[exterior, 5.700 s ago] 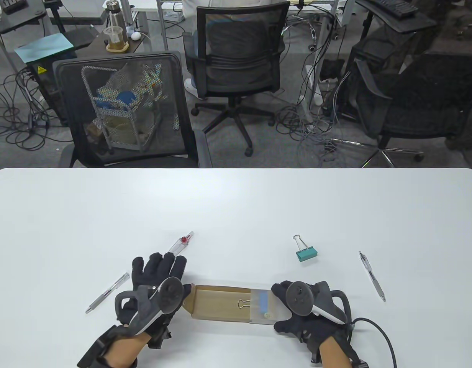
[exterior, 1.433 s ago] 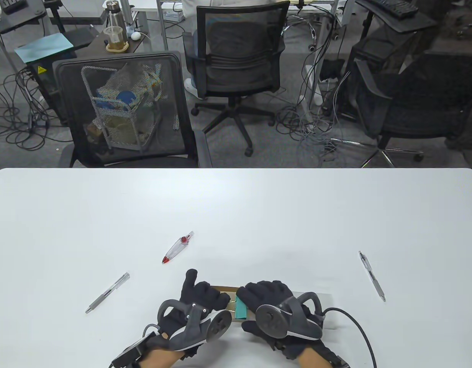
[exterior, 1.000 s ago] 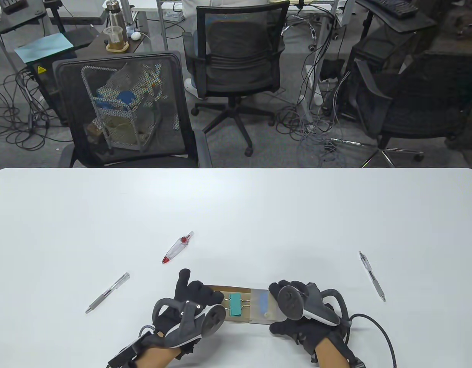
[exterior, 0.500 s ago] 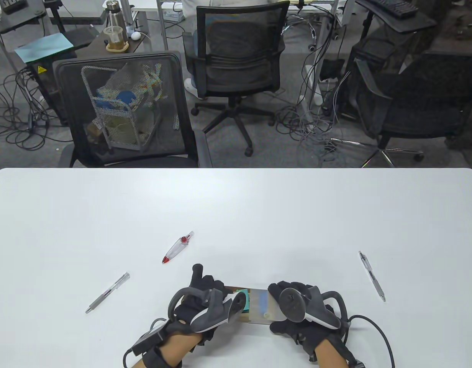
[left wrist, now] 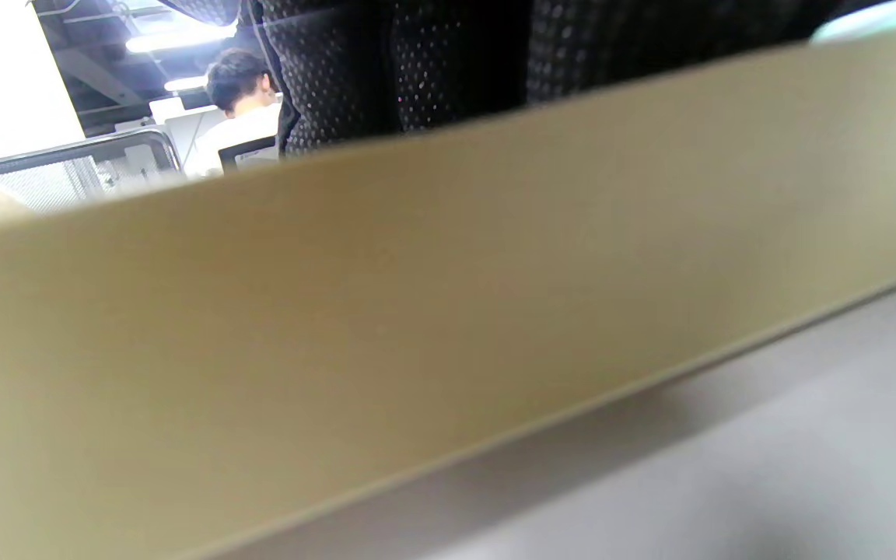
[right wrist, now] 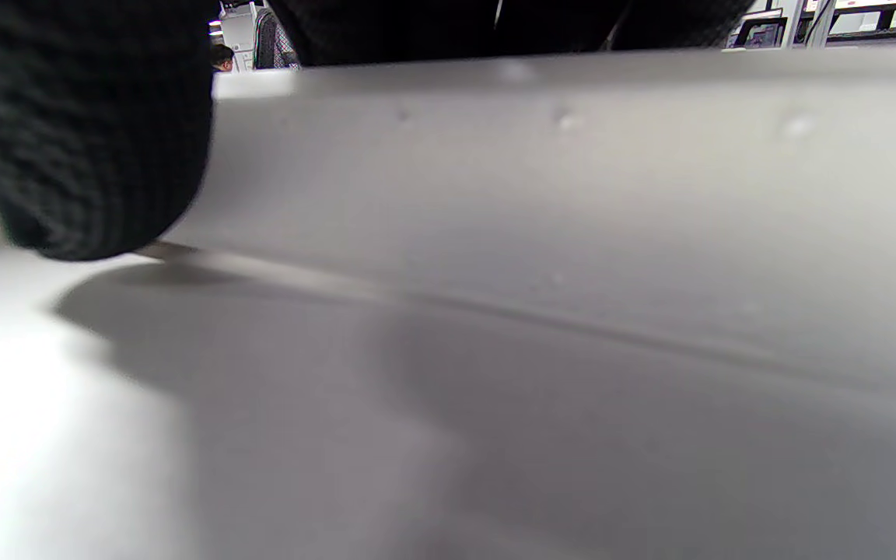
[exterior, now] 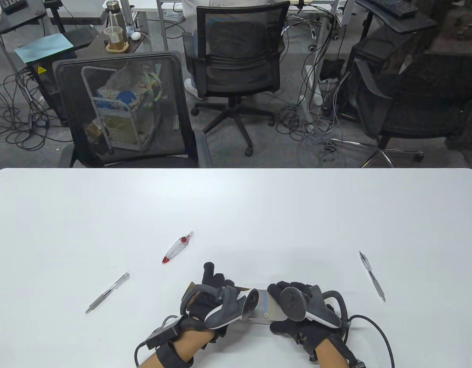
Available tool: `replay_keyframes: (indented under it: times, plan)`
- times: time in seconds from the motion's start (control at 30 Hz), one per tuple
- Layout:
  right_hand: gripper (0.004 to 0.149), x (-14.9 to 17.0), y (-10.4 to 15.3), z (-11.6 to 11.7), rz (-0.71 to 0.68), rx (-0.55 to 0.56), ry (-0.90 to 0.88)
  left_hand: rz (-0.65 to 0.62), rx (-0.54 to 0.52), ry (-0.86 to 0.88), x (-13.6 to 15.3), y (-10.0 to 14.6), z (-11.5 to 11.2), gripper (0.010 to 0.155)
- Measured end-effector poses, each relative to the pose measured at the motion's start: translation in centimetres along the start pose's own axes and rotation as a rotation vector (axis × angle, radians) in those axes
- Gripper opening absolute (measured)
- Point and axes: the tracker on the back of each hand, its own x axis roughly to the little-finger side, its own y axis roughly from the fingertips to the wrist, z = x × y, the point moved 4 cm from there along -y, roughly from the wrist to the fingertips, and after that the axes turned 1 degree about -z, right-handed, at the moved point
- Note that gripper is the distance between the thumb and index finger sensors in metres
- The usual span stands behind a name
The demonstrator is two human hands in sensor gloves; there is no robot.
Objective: Pack snap-button pull-out pencil case
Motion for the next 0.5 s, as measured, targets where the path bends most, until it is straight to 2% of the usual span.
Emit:
replay_keyframes:
  times: [0.27,0.5]
  plan:
    - [0.092,0.1,0.0,0.0,0.001,-0.006,-0.009,-0.036,-0.036,-0.047,-0.7,0.2,0.0,0.052]
    - [0.092,0.1,0.0,0.1,0.002,-0.008,-0.017,-0.051,0.004,-0.140,-1.5,0.5,-0.4,0.053]
